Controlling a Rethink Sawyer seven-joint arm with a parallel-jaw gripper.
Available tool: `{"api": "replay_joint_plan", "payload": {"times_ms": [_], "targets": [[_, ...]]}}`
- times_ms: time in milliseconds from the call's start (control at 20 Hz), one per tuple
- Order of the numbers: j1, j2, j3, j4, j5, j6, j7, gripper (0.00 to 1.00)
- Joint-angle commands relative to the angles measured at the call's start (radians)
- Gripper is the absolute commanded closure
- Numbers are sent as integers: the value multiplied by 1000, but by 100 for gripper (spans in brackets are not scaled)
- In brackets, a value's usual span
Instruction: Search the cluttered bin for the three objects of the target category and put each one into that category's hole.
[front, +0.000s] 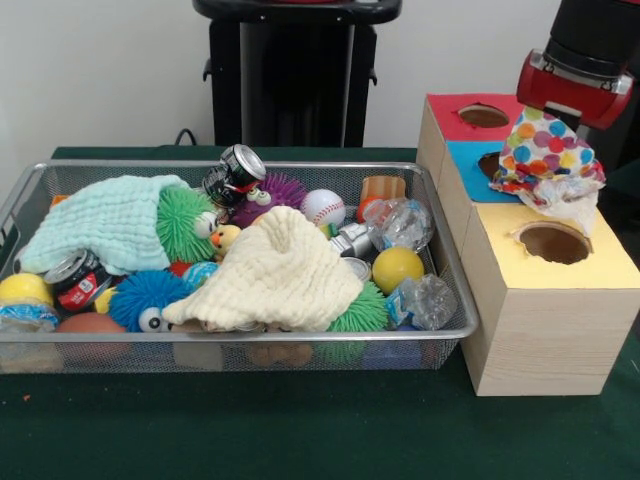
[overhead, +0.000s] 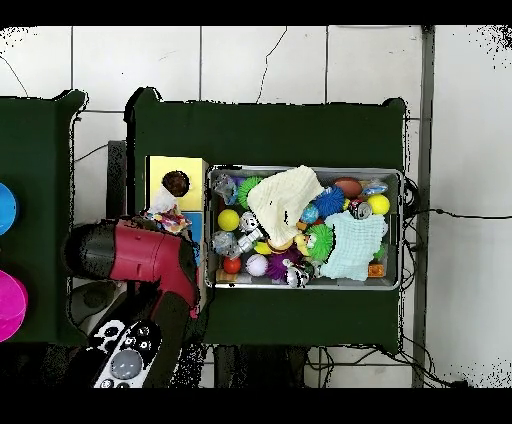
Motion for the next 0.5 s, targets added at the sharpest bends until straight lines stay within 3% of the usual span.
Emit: {"api": "replay_joint_plan", "payload": {"times_ms": [50, 250, 400, 500], "targets": [[-57, 17, 106, 47, -84, -145, 62, 100], [-16, 7, 46, 3, -158, -238, 63, 100], [0, -12, 9, -26, -200, -214, 59, 100], [-10, -28, 26, -31, -211, -204, 47, 100]]}}
